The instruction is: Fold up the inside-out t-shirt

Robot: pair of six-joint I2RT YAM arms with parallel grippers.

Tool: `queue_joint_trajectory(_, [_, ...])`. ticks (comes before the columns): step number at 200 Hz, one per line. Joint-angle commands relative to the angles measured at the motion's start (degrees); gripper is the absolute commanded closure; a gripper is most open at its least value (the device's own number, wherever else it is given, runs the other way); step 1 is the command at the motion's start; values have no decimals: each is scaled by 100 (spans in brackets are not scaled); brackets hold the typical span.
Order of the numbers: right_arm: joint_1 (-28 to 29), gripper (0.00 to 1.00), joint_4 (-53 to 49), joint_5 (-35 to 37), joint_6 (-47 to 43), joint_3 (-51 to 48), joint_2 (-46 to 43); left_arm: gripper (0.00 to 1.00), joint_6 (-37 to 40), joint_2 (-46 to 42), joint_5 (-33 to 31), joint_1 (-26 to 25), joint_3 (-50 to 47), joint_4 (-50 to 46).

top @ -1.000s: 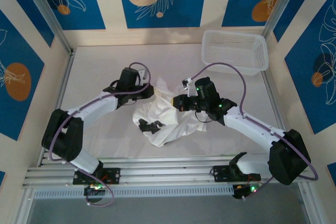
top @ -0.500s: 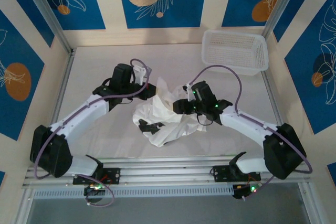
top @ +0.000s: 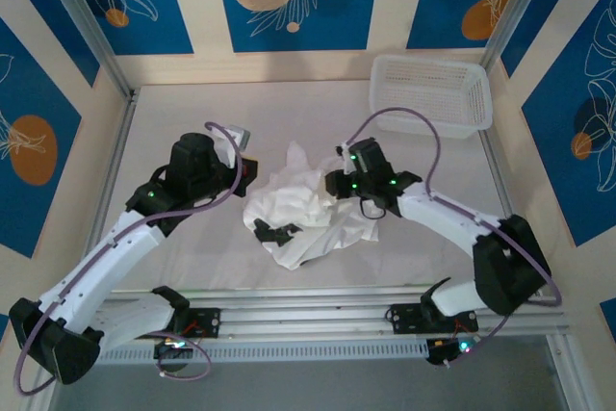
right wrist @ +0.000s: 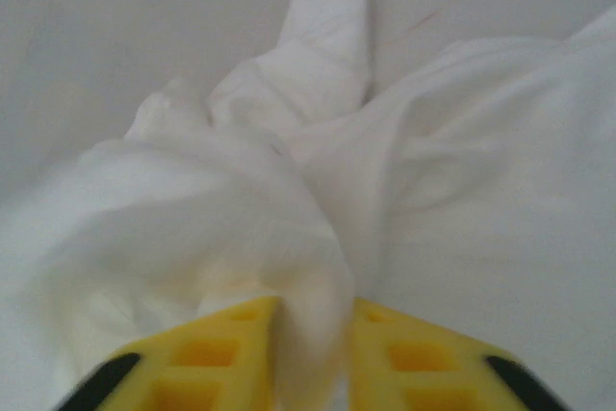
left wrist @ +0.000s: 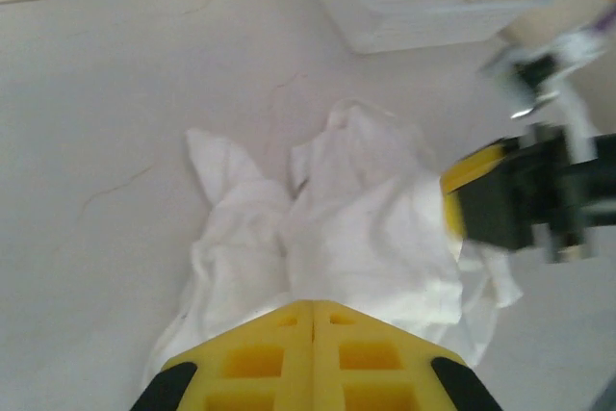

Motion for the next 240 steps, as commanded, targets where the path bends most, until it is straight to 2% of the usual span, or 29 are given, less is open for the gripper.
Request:
queue_joint_trajectory(1, [-232,91,128,-708,296,-364,-659,100,80,119,-244,47,24,-214])
queue_joint_trajectory(10, [-207,100,130,-1123,328,-394,-729,100,62,178,18,46,-9,-47])
queue_joint_trajectory(27, [-95,100,147,-1710,314,-429,-685,100,81,349,734,46,-88,329])
queue_joint_trajectory(48, [-18,100,-10,-1383,358,-529,-680,100,21,585,1199,13,-161,538])
queue_joint_trajectory(53, [-20,96,-65,-1213,408,-556,-707,96,31,639,1229,11,-168,508])
queue_joint_trajectory(58, [-28,91,-114,-1045,469,-589,-745,90,61,695,1226,3,-177,447])
queue_joint_trajectory(66, [-33,89,-109,-935,531,-662,-807,82,91,800,1107,-14,-192,316])
queue_joint_trajectory(78, [-16,85,-47,-908,494,-734,-835,76,121,979,875,-78,-236,181])
queue_joint_trajectory(101, [13,82,-364,-651,355,-508,-515,70,-150,1434,581,-189,-388,245])
queue_joint_trajectory(121, [16,80,-647,-973,369,-163,16,67,-406,1791,568,-252,-449,498])
queue_joint_trajectory(131, [3,74,-650,-1182,513,-31,271,66,-466,1887,515,-266,-453,592])
queue_joint_trajectory(147, [-19,56,-467,-1258,752,76,600,66,-486,1918,456,-270,-426,657])
queue_joint_trajectory(160, [-74,50,-171,-1232,868,86,816,65,-458,1900,409,-270,-391,650])
queue_joint_trajectory(185, [-228,50,188,-1505,1085,223,1202,64,-345,1855,324,-270,-329,509])
queue_joint_trajectory(202, [-232,61,245,-1691,1112,346,1292,64,-320,1803,253,-270,-383,500])
queue_joint_trajectory(211, [-222,63,180,-1690,1100,428,1281,64,-337,1793,233,-270,-428,516])
queue_joint_trajectory(240, [-178,59,98,-1510,1008,496,1180,64,-407,1827,287,-266,-535,661])
